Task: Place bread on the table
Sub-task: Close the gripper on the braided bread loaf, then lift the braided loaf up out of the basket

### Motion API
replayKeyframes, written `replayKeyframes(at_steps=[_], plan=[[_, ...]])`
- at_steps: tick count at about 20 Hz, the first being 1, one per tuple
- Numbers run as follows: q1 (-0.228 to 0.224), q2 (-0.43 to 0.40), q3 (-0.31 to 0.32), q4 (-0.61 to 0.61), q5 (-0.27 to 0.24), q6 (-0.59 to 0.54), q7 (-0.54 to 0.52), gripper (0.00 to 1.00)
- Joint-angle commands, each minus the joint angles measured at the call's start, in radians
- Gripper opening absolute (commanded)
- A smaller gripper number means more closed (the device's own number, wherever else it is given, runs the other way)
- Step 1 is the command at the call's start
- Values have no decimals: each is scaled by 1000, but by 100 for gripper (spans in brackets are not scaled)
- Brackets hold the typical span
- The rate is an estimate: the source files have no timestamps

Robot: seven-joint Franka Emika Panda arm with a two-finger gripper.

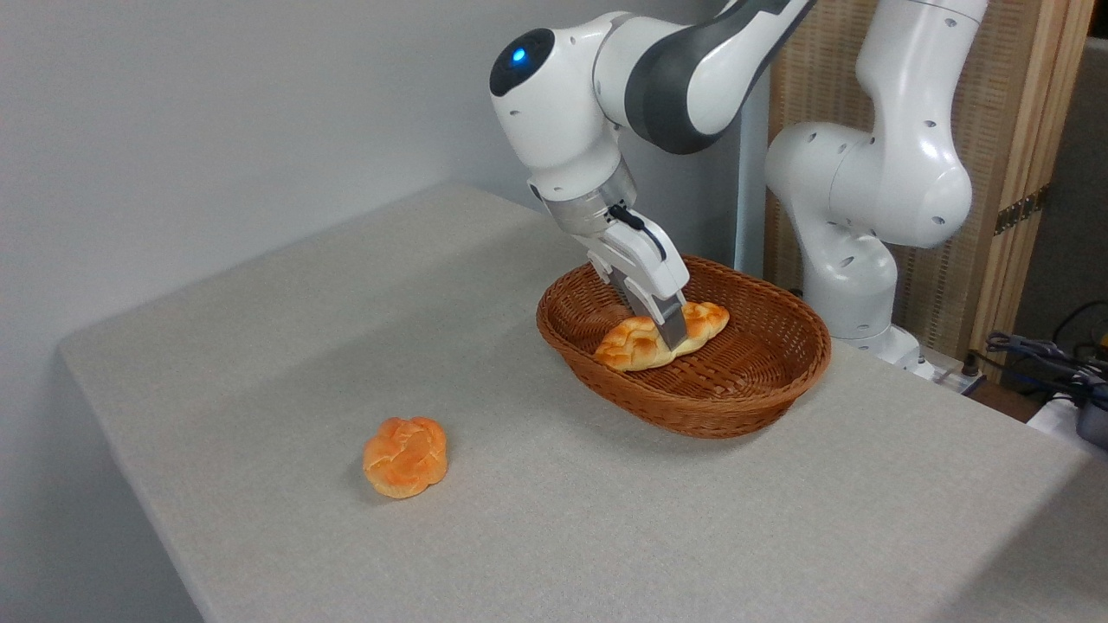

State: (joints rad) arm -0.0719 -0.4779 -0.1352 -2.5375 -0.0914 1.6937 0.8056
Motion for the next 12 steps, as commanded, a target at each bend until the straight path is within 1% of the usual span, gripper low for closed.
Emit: replayKeyframes(at_steps=[1, 3, 4, 5, 6, 7, 8, 9, 11, 12], plan=[[-29, 19, -9, 132, 16, -138, 15, 20], [-43, 33, -6, 198, 16, -192, 18, 24], [-54, 42, -4, 224, 16, -195, 17, 24], [-55, 54, -4, 255, 18, -200, 15, 24], [-55, 68, -3, 287, 31, -215, 15, 24], [-61, 83, 3, 322, 57, -235, 17, 24], [-75, 103, 34, 359, 79, -244, 17, 24], [-89, 128, 70, 393, 84, -241, 12, 24], [-94, 197, 136, 459, 85, -218, 6, 24], [-95, 226, 173, 486, 84, -182, 1, 24]])
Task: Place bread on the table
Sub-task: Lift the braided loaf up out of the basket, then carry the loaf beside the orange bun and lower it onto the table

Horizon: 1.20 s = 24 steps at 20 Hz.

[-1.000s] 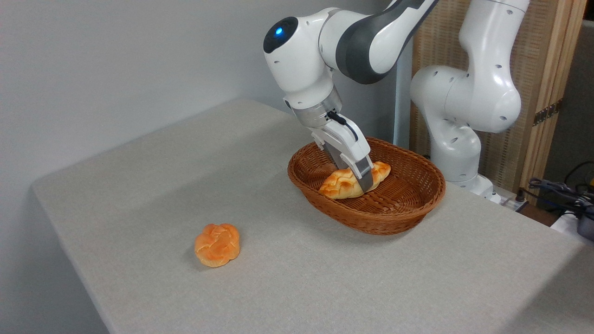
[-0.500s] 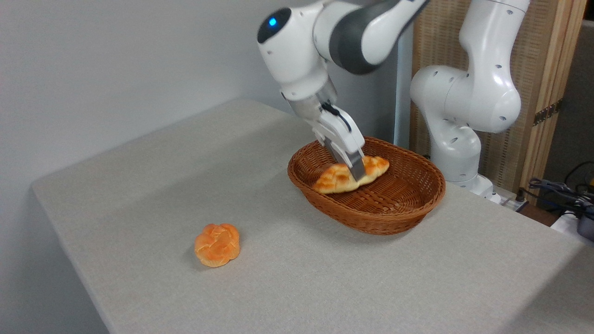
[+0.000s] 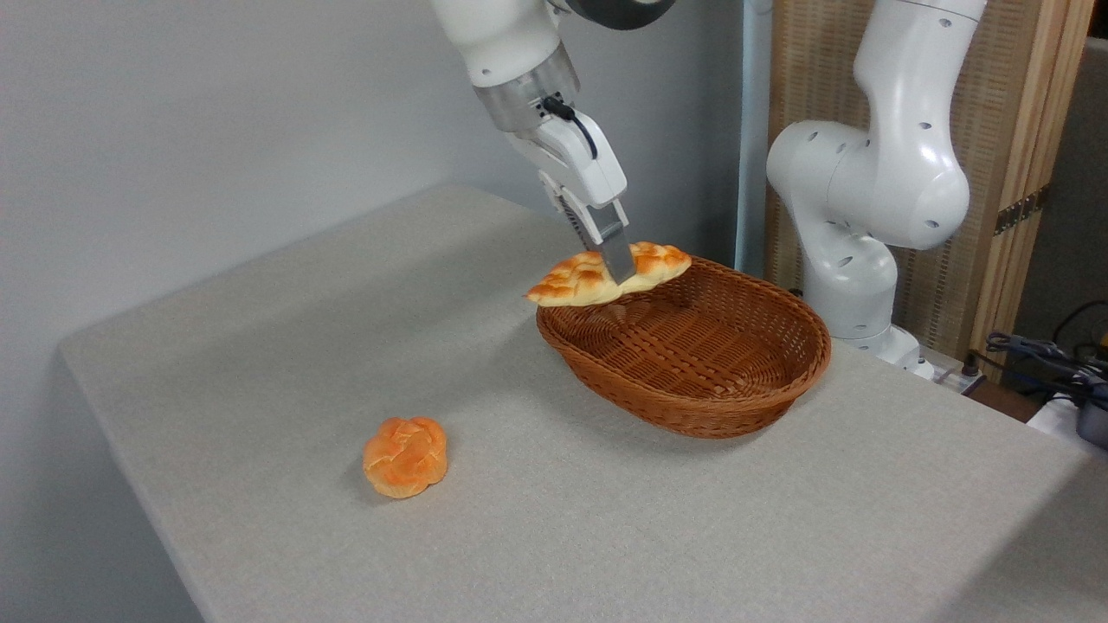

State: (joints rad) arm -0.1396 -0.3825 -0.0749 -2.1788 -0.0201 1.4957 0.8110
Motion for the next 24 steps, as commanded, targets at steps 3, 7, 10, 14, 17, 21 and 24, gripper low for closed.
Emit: replayKeyframes(at_steps=[3, 7, 10, 14, 17, 21, 24], plan=[[-32, 203, 202, 162, 2, 170, -22, 24], [-32, 315, 259, 160, -1, 430, -52, 38], [-32, 375, 264, 159, -24, 515, -93, 85], [-29, 402, 273, 154, -23, 520, -104, 100], [-28, 412, 274, 156, -20, 520, -105, 100], [-26, 404, 276, 160, -14, 520, -104, 100], [-26, 395, 276, 212, -14, 506, -105, 100]])
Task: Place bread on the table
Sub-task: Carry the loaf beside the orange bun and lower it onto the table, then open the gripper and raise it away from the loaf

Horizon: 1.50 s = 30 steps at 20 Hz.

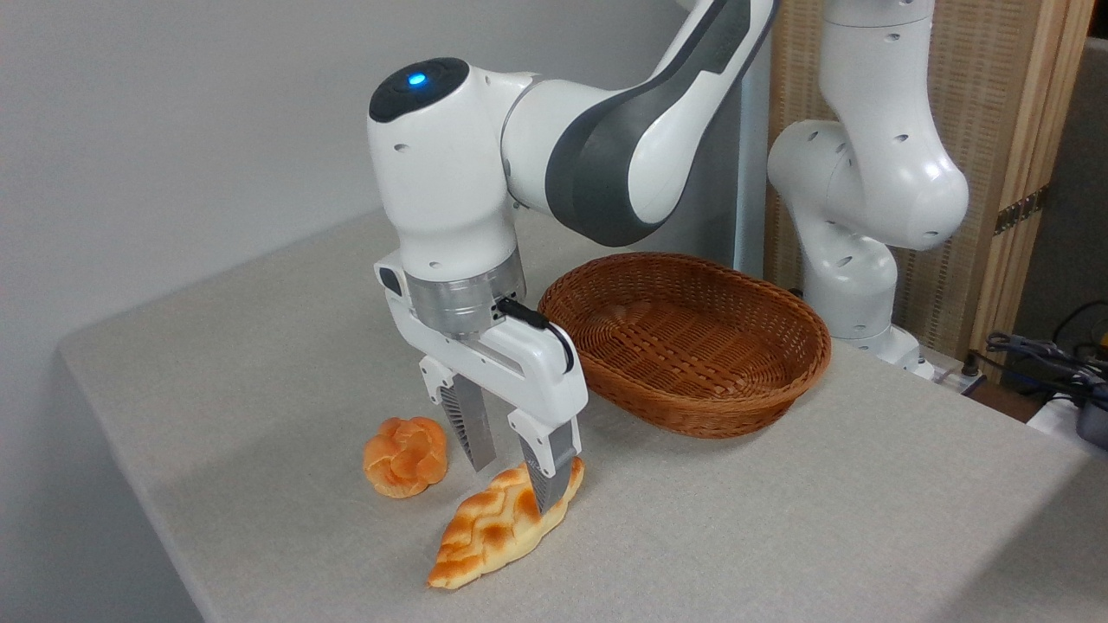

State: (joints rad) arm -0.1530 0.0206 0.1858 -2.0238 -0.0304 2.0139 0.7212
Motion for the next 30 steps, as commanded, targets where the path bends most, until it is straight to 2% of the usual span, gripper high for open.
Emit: replayKeyframes(at_steps=[1, 4, 5, 7, 9, 11, 15, 23, 30], plan=[[-10, -25, 15, 82, -3, -29, -17, 100], [-8, -48, -3, 170, -3, -122, -19, 100], [10, -48, -28, 215, -5, -160, -29, 100], [73, -48, -119, 287, -8, -242, -39, 100], [95, -48, -199, 329, 3, -303, -57, 100], [101, -48, -236, 375, 32, -351, -78, 100], [101, -48, -227, 427, 34, -411, -77, 100], [99, -48, -174, 427, 24, -426, -68, 100], [99, -47, -174, 425, 24, -426, -55, 100]])
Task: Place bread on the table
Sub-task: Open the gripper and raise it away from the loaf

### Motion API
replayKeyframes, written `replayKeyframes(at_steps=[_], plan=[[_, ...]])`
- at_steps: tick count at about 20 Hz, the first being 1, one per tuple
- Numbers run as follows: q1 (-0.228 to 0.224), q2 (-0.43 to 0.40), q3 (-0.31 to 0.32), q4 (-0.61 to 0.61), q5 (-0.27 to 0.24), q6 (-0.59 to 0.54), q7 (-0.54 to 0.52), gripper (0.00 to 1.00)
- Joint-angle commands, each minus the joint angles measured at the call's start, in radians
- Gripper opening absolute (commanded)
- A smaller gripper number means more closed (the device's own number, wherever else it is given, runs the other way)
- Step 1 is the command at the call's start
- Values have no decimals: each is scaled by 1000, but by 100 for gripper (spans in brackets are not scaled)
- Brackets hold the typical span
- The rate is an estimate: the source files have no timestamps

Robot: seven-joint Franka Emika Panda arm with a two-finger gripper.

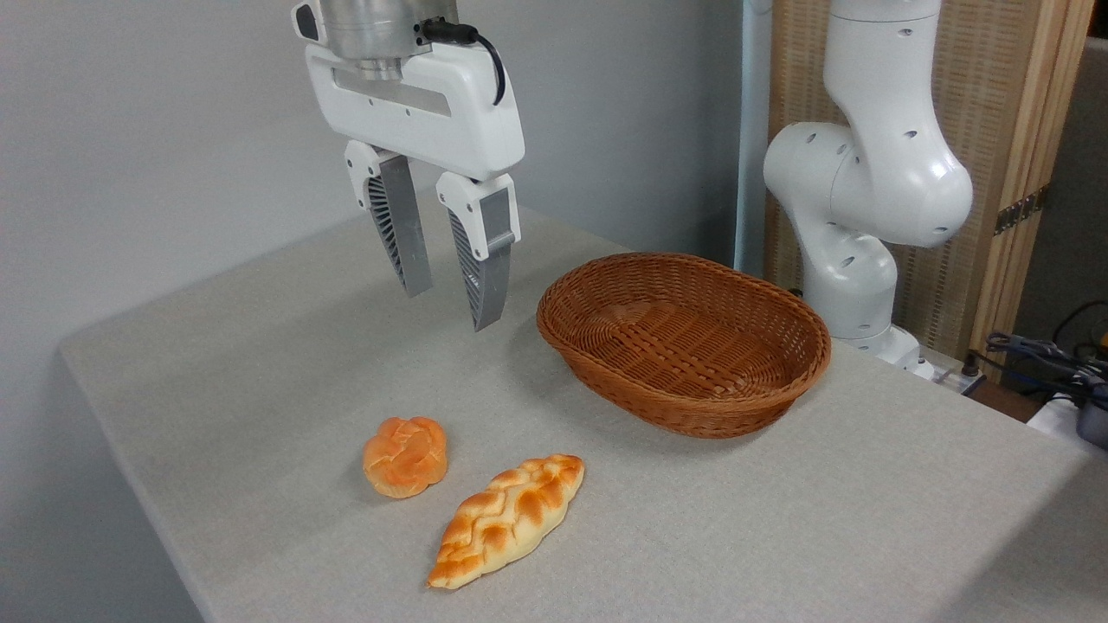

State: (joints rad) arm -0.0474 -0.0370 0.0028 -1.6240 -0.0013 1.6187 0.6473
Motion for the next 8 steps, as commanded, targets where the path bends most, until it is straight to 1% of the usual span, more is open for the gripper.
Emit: replayKeyframes(at_steps=[1, 3, 8], plan=[[-6, 11, 9, 24, -5, -31, 25, 100], [-6, 11, 11, 23, -5, -33, 46, 100], [-6, 11, 11, 21, -5, -45, 51, 100]])
